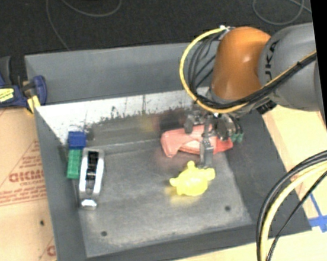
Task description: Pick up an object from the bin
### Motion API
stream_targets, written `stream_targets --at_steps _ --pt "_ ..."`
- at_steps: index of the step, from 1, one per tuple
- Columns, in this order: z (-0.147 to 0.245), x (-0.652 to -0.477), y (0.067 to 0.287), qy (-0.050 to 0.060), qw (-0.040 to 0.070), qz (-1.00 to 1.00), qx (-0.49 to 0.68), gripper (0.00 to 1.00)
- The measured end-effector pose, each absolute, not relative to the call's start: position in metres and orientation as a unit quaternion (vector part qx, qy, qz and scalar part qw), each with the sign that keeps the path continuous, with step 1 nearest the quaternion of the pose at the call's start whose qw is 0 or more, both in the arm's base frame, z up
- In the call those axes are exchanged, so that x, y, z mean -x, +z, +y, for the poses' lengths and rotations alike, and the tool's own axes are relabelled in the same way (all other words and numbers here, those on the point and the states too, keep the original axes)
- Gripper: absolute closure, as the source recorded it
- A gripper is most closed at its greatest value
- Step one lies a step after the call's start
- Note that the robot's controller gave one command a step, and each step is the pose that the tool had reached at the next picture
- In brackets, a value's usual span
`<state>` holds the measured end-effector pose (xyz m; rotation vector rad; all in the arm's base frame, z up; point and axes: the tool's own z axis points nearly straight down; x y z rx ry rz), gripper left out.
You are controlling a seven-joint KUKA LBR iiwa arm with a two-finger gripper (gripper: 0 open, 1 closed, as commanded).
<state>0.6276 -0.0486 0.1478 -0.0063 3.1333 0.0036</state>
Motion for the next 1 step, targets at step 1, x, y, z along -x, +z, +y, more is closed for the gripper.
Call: stream_targets --at_steps 1 --pt "-0.0463 -0.6348 0.1179 -0.003 0.011 1.0 -0.009 0.0"
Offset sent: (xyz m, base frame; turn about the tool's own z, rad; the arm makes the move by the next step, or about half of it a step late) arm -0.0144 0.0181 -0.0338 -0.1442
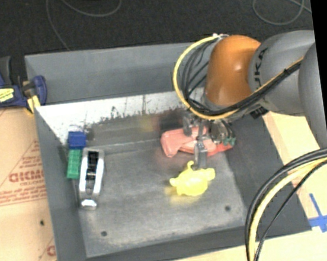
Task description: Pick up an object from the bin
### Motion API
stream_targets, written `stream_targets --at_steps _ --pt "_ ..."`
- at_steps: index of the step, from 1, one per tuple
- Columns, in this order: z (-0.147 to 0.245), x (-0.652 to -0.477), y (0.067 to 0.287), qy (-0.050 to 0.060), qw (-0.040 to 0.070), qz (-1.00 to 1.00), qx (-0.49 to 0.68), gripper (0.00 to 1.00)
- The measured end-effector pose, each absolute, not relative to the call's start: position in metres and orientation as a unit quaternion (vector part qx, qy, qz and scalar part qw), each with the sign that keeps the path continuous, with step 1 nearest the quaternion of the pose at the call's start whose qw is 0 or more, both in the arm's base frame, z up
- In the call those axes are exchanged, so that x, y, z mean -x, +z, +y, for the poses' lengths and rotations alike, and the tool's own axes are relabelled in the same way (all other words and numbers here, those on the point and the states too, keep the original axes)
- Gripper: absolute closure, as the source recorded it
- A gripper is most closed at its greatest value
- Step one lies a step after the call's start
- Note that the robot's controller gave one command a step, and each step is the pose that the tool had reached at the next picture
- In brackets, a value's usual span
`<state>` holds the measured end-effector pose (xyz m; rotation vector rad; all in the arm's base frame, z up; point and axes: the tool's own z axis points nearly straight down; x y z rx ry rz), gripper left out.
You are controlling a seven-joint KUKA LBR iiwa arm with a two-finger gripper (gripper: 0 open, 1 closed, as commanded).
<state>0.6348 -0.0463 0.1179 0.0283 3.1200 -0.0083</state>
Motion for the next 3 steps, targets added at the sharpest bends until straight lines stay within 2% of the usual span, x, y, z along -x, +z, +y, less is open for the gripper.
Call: stream_targets --at_steps 1,2,3 --pt "-0.035 -0.629 0.107 -0.001 0.016 0.999 0.033 0.0" --pt "-0.035 -0.627 0.107 -0.002 0.021 0.999 0.047 0.0" --pt "-0.036 -0.613 0.102 -0.006 0.042 0.997 0.071 0.0"
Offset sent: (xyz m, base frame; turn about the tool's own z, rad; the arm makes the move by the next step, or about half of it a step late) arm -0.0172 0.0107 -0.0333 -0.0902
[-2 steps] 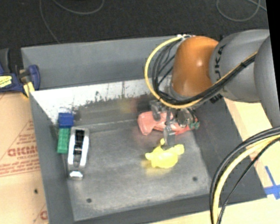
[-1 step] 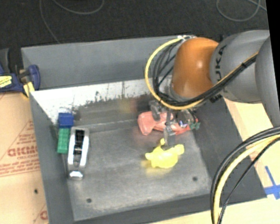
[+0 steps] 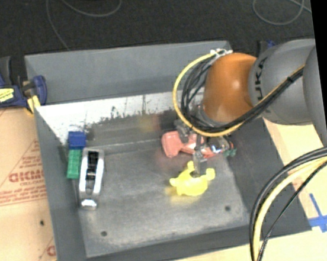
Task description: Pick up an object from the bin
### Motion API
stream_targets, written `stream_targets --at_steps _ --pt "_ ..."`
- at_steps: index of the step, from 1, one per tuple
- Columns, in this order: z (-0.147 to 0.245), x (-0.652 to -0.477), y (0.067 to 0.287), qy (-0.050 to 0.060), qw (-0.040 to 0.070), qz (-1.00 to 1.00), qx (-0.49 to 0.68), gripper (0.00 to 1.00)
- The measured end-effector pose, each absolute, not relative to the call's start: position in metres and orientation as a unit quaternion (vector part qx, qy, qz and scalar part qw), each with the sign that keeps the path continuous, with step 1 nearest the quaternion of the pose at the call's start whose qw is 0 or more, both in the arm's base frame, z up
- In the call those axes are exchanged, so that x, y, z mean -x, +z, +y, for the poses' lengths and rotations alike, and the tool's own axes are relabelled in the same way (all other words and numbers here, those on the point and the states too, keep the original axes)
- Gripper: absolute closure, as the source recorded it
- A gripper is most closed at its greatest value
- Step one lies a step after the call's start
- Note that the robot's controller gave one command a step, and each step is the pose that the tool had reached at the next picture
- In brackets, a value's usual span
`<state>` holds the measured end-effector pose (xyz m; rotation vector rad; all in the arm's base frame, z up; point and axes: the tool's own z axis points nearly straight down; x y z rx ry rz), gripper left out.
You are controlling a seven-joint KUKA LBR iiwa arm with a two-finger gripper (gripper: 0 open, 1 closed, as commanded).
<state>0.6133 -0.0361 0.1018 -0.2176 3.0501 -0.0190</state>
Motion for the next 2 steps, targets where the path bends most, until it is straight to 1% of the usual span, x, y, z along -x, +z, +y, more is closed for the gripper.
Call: stream_targets --at_steps 1,2 --pt "-0.037 -0.605 0.091 -0.007 0.032 0.987 0.155 0.0" --pt "-0.04 -0.573 0.084 -0.015 0.042 0.965 0.257 1.0"
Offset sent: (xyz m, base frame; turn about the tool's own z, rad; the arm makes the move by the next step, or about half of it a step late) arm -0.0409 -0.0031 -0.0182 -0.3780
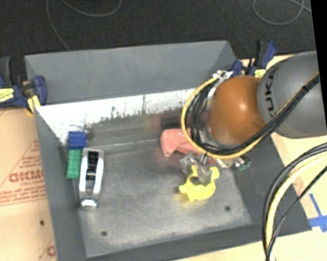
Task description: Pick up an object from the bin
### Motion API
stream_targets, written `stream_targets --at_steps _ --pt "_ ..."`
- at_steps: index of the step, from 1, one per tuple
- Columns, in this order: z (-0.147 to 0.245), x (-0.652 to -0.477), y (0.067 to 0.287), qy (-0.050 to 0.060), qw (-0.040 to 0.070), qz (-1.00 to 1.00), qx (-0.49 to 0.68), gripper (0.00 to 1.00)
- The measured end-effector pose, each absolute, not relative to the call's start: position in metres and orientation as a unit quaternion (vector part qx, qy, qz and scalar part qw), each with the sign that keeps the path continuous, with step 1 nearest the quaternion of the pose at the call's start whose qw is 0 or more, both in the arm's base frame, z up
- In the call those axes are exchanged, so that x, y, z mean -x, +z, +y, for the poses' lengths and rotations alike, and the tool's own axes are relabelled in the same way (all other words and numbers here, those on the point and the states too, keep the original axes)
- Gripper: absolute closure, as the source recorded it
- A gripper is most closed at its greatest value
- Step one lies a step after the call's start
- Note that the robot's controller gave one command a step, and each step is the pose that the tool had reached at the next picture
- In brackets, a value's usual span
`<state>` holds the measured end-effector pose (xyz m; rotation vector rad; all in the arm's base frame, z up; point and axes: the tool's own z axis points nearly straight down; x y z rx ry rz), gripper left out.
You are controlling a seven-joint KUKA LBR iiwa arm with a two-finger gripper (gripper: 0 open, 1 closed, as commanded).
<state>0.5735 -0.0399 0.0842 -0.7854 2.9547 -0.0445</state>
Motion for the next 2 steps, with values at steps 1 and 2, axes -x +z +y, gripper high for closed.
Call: stream_targets --at_steps 1,2 --pt "-0.04 -0.5735 0.0842 -0.015 0.042 0.965 0.257 1.0" --pt "-0.0401 -0.5735 0.0842 -0.015 0.042 0.965 0.258 1.0"
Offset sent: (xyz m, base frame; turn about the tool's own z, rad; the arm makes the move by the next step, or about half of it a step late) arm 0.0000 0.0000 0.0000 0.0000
